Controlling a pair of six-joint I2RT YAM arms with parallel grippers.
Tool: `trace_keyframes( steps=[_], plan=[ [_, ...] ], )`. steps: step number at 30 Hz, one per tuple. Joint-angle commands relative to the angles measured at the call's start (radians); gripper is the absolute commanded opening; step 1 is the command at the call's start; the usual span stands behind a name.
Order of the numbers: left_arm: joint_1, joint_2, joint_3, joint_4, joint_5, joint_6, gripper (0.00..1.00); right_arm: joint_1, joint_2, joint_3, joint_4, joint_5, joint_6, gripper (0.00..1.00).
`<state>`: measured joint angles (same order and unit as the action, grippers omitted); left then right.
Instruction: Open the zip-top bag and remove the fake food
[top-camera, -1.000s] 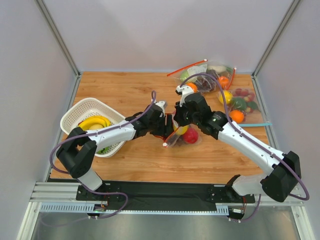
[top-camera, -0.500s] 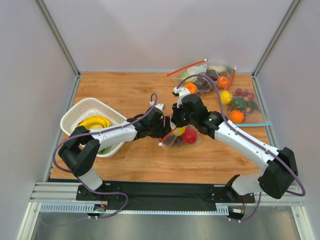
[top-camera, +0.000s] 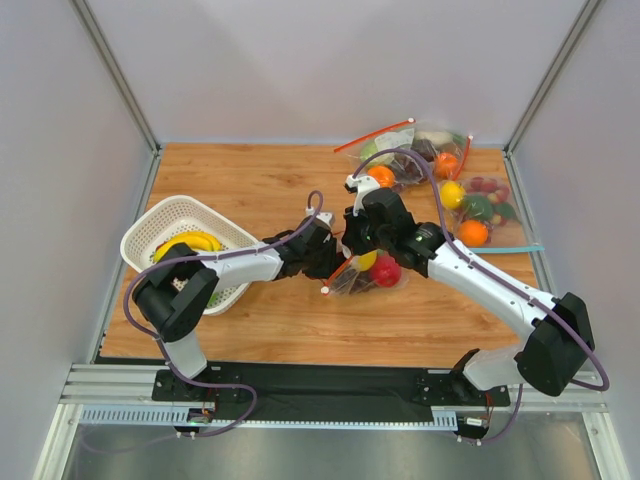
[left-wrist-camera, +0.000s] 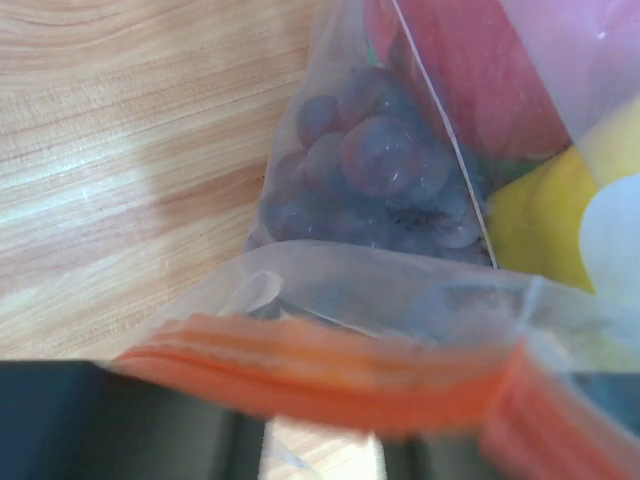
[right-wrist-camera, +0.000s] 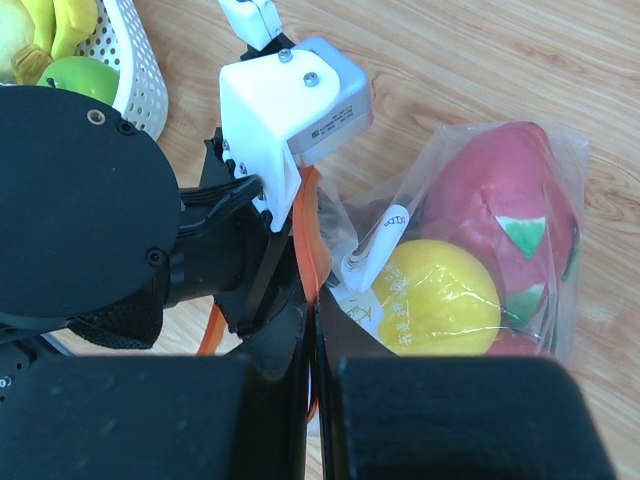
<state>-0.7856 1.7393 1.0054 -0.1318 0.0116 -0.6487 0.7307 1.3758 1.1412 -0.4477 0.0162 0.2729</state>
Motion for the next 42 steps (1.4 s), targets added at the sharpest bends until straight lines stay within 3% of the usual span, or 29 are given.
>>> trace_keyframes(
  steps=[1, 3, 5, 8, 19, 42],
  plan=[
    [-0.004, 0.009, 0.029, -0.002, -0.005, 0.027, 0.37, 0.003, -0.004, 0.002, 0.049, -0.033, 0.005, 0.0],
    [-0.004, 0.005, 0.032, 0.008, -0.004, 0.037, 0.28, 0.001, -0.003, 0.0, 0.053, -0.036, 0.008, 0.0],
    [-0.003, -0.006, 0.032, 0.018, 0.011, 0.049, 0.08, 0.003, -0.003, -0.004, 0.053, -0.03, 0.006, 0.0],
    [-0.004, -0.027, 0.03, 0.026, 0.021, 0.055, 0.0, 0.001, -0.004, -0.006, 0.044, -0.018, -0.001, 0.0],
    [-0.004, -0.221, 0.036, 0.08, 0.068, 0.047, 0.0, 0.001, 0.002, -0.014, 0.02, 0.056, -0.023, 0.0],
    [-0.004, -0.497, 0.082, -0.072, 0.142, 0.089, 0.0, -0.008, 0.005, -0.024, 0.014, 0.079, -0.012, 0.0]
  ],
)
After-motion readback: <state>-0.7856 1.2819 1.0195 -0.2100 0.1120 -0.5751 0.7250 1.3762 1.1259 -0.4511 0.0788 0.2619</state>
